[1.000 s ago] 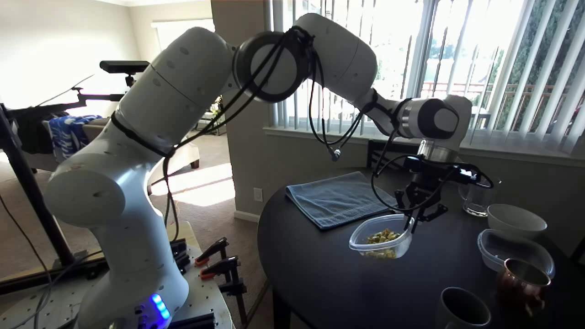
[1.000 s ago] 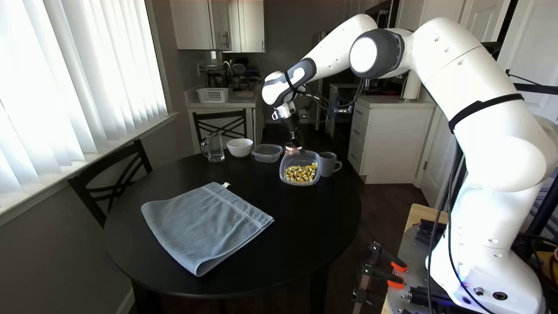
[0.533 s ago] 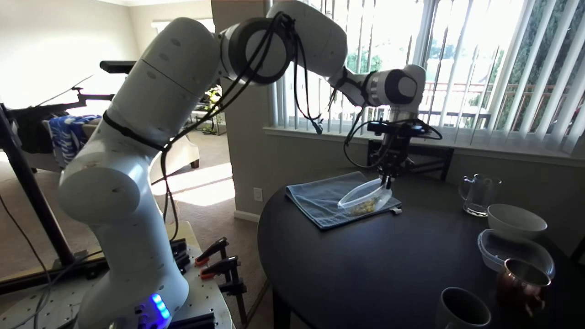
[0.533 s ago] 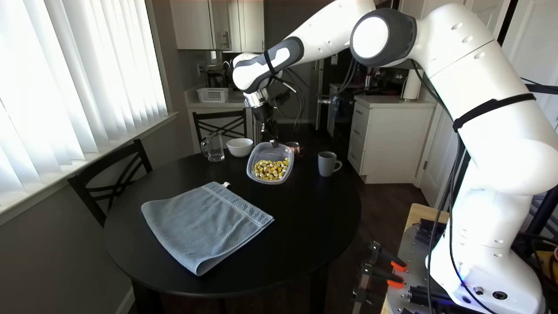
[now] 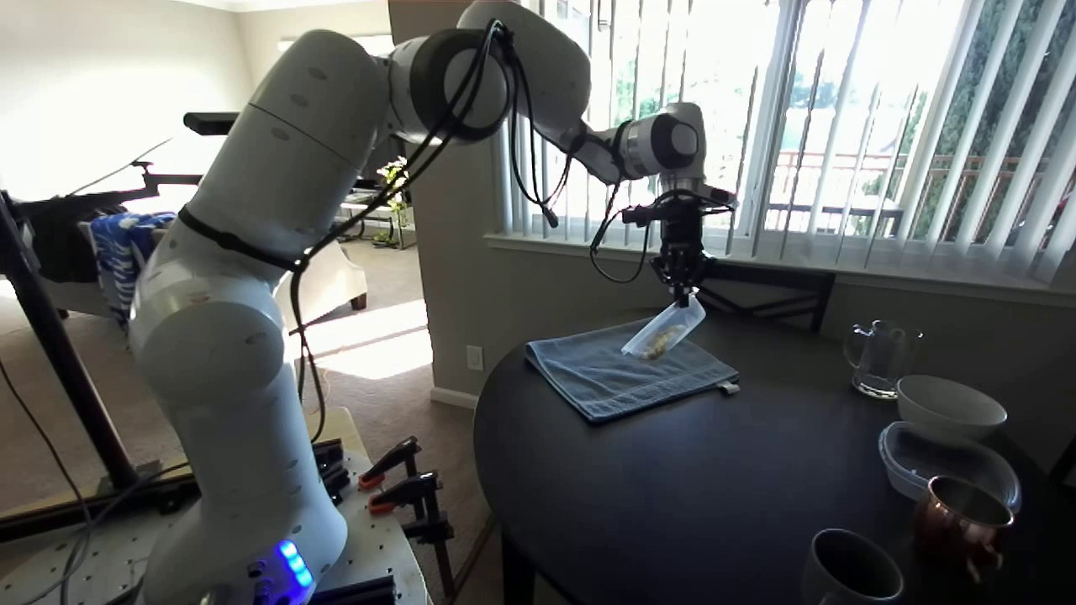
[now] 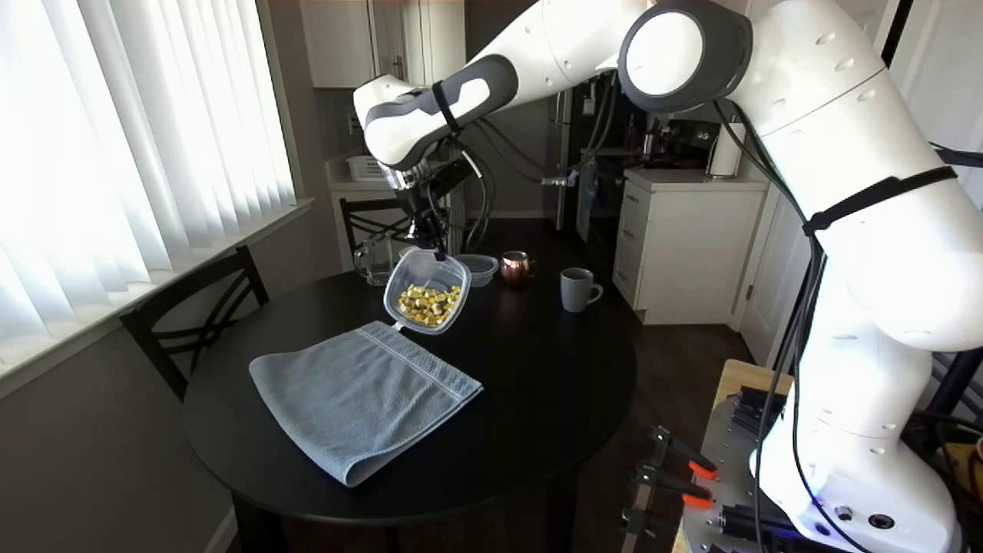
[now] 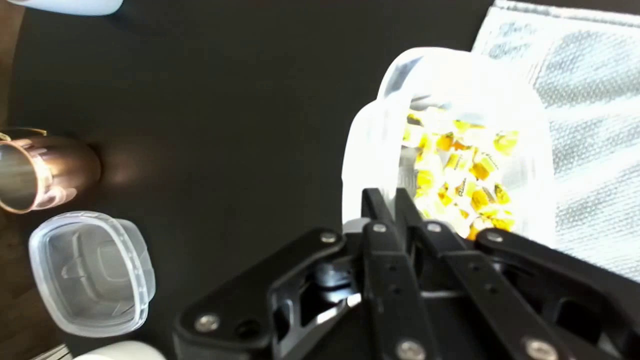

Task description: Pour the contents from the bowl onto the towel

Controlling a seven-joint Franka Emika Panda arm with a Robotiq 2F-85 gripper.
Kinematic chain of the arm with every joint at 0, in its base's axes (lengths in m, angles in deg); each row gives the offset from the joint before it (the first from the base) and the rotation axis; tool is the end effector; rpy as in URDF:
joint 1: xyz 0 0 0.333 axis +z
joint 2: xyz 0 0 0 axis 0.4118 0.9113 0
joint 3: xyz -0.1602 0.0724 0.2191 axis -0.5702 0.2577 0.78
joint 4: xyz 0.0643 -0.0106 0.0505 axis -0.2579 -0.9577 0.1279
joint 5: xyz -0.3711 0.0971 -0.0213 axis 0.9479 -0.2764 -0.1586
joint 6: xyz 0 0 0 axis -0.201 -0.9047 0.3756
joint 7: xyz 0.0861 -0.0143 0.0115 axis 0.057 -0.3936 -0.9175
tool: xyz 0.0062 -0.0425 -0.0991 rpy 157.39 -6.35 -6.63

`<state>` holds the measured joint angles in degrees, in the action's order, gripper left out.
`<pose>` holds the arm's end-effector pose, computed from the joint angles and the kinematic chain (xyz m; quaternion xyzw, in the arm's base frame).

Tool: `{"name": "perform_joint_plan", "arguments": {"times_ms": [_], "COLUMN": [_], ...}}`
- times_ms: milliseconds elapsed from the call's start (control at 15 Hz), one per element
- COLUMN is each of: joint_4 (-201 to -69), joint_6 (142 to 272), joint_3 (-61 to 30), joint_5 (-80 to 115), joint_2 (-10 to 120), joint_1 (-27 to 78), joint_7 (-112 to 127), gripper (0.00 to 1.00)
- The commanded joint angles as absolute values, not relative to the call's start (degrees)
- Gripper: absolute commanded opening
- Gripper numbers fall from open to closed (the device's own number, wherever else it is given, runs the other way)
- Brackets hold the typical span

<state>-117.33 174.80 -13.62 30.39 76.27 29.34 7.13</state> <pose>0.6855 0.0197 0.3227 0.9864 0.0352 -0.0725 0.1432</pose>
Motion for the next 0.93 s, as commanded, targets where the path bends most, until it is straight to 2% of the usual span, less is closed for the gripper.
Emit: {"name": "perform_joint_plan", "arguments": {"times_ms": [0, 400, 867], "joint_4": [-123.4, -128.3, -131.4], "joint_6": [182.1, 184.9, 183.1], "joint_3": [-16.5, -20.7, -19.6], "joint_5": [37.8, 51.0, 61.6], "joint_2": [74.3, 74.5, 74.6], "joint_1": [35.0, 43.0, 45.4], "joint_7": [18.3, 35.8, 51.9], "gripper": [0.05, 0.05, 0.05]}}
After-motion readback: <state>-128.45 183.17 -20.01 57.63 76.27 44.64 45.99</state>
